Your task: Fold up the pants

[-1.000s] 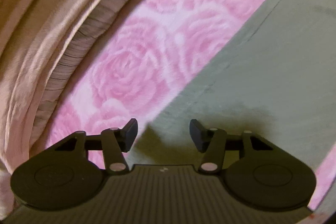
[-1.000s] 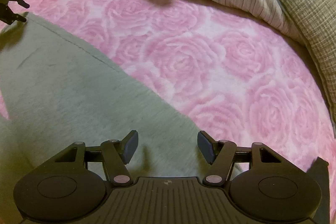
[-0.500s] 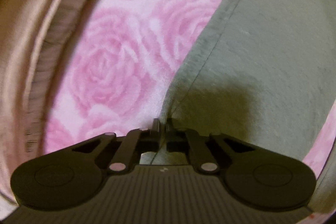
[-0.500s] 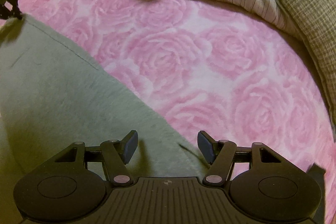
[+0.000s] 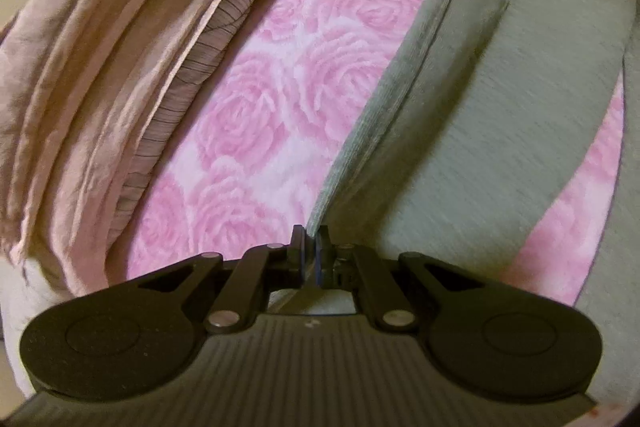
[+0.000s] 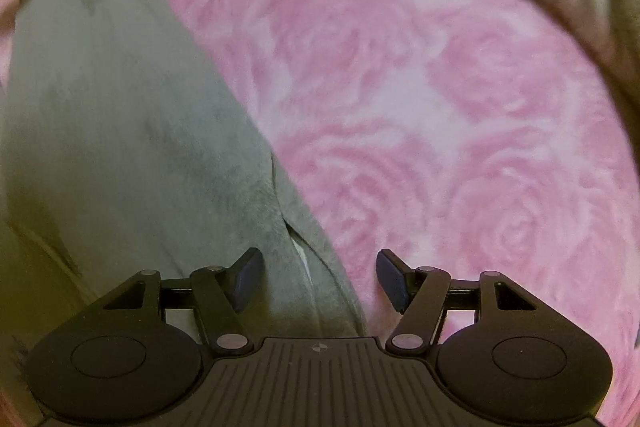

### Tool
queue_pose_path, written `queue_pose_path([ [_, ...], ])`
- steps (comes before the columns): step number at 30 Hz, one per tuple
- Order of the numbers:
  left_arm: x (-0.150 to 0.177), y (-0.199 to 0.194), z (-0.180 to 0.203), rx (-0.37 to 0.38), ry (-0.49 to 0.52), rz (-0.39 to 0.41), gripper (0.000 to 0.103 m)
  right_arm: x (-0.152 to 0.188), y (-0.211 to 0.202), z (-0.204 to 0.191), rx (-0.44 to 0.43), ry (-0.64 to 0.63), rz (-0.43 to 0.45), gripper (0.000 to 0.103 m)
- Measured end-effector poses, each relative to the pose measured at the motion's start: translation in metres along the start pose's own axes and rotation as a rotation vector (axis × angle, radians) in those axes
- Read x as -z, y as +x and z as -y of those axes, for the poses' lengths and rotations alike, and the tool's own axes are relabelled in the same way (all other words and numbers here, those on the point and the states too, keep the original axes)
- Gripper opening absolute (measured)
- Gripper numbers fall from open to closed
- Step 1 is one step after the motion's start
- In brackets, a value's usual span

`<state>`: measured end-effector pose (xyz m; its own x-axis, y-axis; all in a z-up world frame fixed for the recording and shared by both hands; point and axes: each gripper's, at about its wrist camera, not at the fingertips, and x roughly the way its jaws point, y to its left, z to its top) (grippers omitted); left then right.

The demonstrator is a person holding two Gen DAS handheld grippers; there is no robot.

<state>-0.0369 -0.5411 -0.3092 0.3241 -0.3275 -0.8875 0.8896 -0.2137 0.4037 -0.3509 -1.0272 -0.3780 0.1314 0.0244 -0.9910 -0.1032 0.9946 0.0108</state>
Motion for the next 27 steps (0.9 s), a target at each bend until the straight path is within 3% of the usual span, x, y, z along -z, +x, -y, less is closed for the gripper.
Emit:
queue_pose_path([
  [2,-0.001,-0.005,0.005,-0.013,0.013,-0.003,0.002,-0.001,0.012,-0.001,-0.009,0.009,-0.03,0.056],
  [3,-0.002,-0.007,0.007,-0.017,0.018,-0.007,0.002,-0.003,0.012,-0.001,-0.005,0.026,-0.035,0.045],
  [4,-0.003,-0.008,0.008,-0.021,0.021,-0.011,0.002,-0.004,0.007,-0.003,-0.002,0.034,-0.029,0.014],
  [5,-0.004,-0.01,0.009,-0.028,0.025,-0.013,0.002,-0.004,0.001,-0.006,-0.008,0.037,-0.021,0.005],
  [8,-0.009,-0.024,0.01,-0.063,0.02,-0.012,0.002,0.004,-0.03,-0.021,0.066,0.031,0.03,0.004],
  [11,-0.017,-0.051,0.006,-0.139,0.002,0.027,0.003,0.016,-0.078,-0.031,0.139,0.043,0.146,0.003],
  [14,-0.017,-0.103,0.01,-0.254,-0.02,0.116,0.003,0.036,-0.132,-0.059,0.258,0.024,0.305,0.003],
  [17,0.003,-0.157,0.039,-0.295,-0.02,0.162,0.003,0.078,-0.173,-0.11,0.38,-0.001,0.443,0.003],
  [21,0.055,-0.191,0.114,-0.185,-0.02,0.098,0.002,0.15,-0.173,-0.196,0.442,0.008,0.481,0.003],
  [27,0.134,-0.156,0.235,-0.007,-0.041,-0.041,0.002,0.215,-0.081,-0.288,0.432,0.02,0.295,0.003],
])
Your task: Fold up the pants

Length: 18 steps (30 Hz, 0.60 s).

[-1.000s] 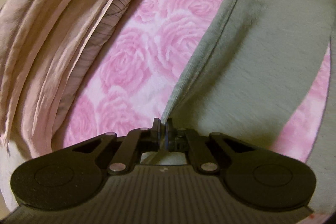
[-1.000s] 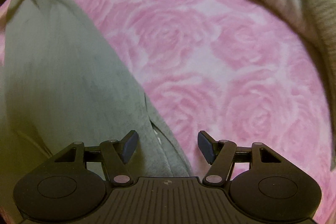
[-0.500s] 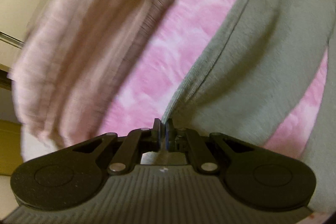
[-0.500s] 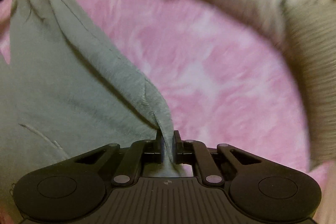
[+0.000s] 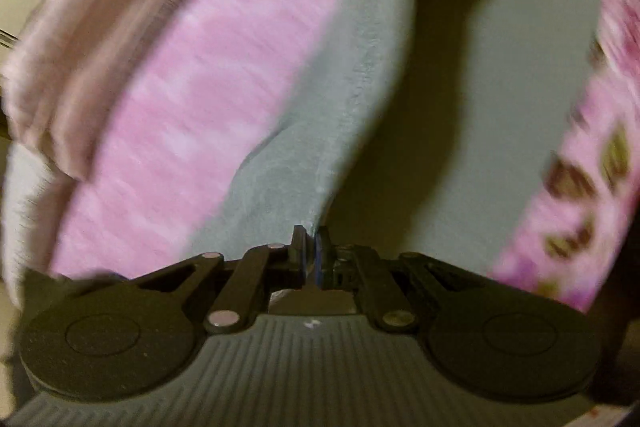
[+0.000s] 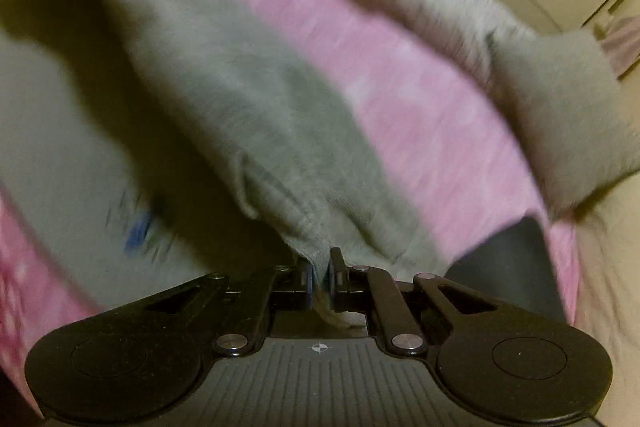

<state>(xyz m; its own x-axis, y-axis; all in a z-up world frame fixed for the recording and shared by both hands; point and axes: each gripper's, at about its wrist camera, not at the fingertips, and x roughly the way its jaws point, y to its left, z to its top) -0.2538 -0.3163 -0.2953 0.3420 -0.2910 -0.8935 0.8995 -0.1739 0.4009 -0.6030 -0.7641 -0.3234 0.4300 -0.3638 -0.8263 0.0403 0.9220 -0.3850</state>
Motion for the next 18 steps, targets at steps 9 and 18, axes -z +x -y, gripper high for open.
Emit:
queue_pose_path([
  [9,0.03,0.003,0.027,-0.04,-0.007,0.087,0.002,0.009,-0.014,-0.031,0.12,-0.056,-0.031,0.003],
  [18,0.053,0.007,0.071,0.008,0.01,0.028,0.002,0.052,-0.007,-0.06,0.08,-0.082,-0.084,0.004],
])
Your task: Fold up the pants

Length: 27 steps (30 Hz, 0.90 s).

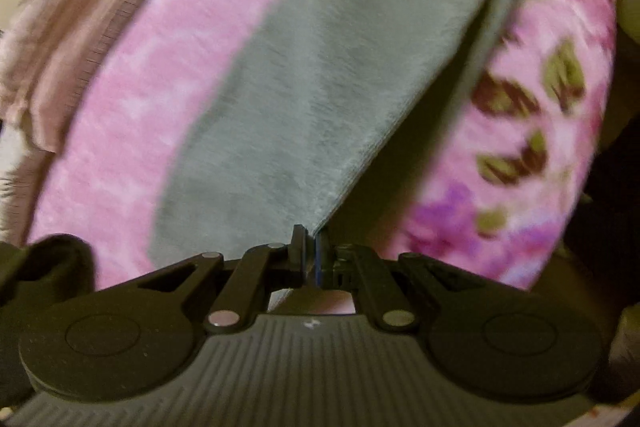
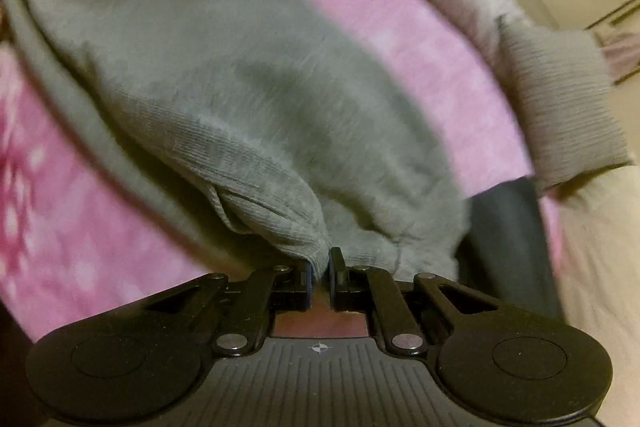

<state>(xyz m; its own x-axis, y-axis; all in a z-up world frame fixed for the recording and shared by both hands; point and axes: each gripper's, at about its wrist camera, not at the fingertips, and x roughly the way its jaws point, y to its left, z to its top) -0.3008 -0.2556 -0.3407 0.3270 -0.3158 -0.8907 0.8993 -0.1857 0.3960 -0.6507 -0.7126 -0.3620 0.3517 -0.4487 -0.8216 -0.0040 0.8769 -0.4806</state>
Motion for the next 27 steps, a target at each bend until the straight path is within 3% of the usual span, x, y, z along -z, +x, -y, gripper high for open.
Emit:
queue_pose_path([
  [8,-0.004,-0.028,-0.004,-0.046,-0.049,0.008,0.002,0.003,-0.014,0.012,0.025,0.062,0.045,0.003],
  [12,0.004,-0.009,0.012,-0.021,-0.019,-0.038,0.002,0.015,0.003,-0.001,-0.004,0.018,0.02,0.004],
  [17,0.003,0.007,0.029,-0.022,-0.001,-0.097,0.002,0.013,-0.006,-0.004,0.004,-0.015,0.01,0.007],
  [18,0.001,0.006,0.027,-0.022,-0.013,-0.105,0.003,0.014,-0.009,-0.005,0.005,-0.028,0.003,0.011],
  [20,0.003,-0.002,0.024,-0.023,-0.034,-0.129,0.005,0.012,-0.013,-0.003,0.005,-0.036,-0.032,0.031],
  [21,0.005,-0.005,0.022,-0.023,-0.041,-0.142,0.006,0.011,-0.018,-0.002,0.006,-0.029,-0.043,0.05],
  [22,0.008,-0.011,0.02,-0.032,-0.05,-0.153,0.006,0.01,-0.023,-0.001,0.01,-0.012,-0.044,0.06],
  [27,0.025,-0.038,0.0,-0.084,-0.16,-0.187,0.009,-0.01,-0.058,-0.006,-0.005,0.084,-0.017,0.061],
])
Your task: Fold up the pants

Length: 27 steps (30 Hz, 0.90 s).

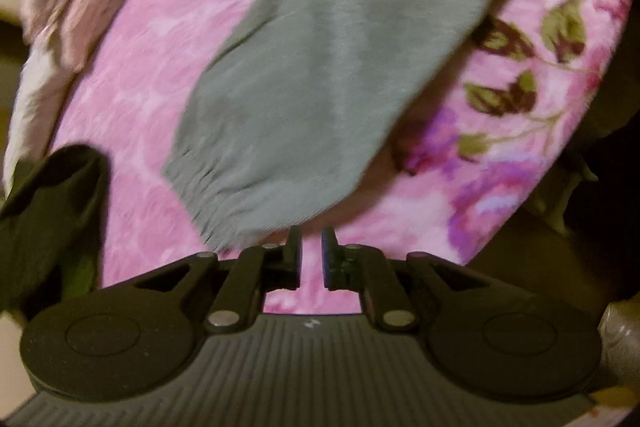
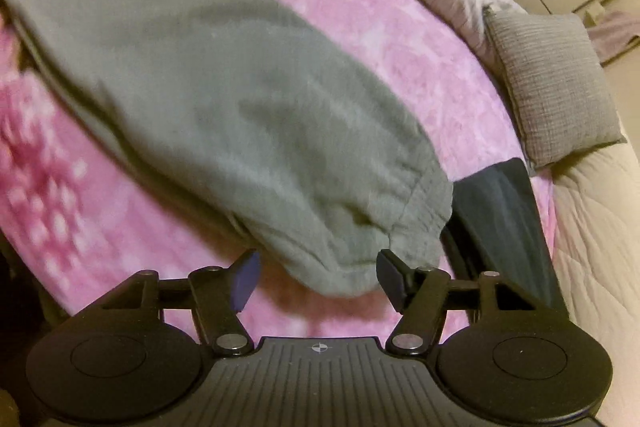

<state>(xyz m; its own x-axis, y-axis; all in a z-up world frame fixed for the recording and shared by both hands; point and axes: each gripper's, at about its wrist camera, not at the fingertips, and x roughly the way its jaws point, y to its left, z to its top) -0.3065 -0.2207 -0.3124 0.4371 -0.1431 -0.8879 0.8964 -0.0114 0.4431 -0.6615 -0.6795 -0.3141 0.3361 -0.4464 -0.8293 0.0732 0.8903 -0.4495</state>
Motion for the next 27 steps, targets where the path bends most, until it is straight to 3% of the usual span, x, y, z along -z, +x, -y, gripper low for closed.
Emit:
queue_pose_path([
  [3,0.006,-0.004,-0.02,-0.01,-0.102,-0.007,0.012,-0.028,-0.016,-0.011,-0.033,0.046,0.028,0.061],
  [7,0.012,0.003,-0.056,-0.014,-0.233,0.01,0.024,-0.079,-0.032,-0.04,-0.075,0.093,0.089,0.061],
  [13,0.016,0.051,-0.136,0.091,-0.485,0.089,0.042,-0.163,-0.039,-0.113,-0.11,0.137,0.105,0.061],
  [19,0.017,0.124,-0.187,0.329,-0.674,0.166,0.042,-0.238,-0.036,-0.202,-0.147,0.145,0.067,0.061],
  [22,0.017,0.145,-0.195,0.445,-0.7,0.178,0.038,-0.27,-0.03,-0.235,-0.183,0.158,0.04,0.061],
  [27,0.021,0.132,-0.21,0.46,-0.675,0.22,0.015,-0.31,-0.03,-0.268,-0.217,0.133,0.038,0.061],
])
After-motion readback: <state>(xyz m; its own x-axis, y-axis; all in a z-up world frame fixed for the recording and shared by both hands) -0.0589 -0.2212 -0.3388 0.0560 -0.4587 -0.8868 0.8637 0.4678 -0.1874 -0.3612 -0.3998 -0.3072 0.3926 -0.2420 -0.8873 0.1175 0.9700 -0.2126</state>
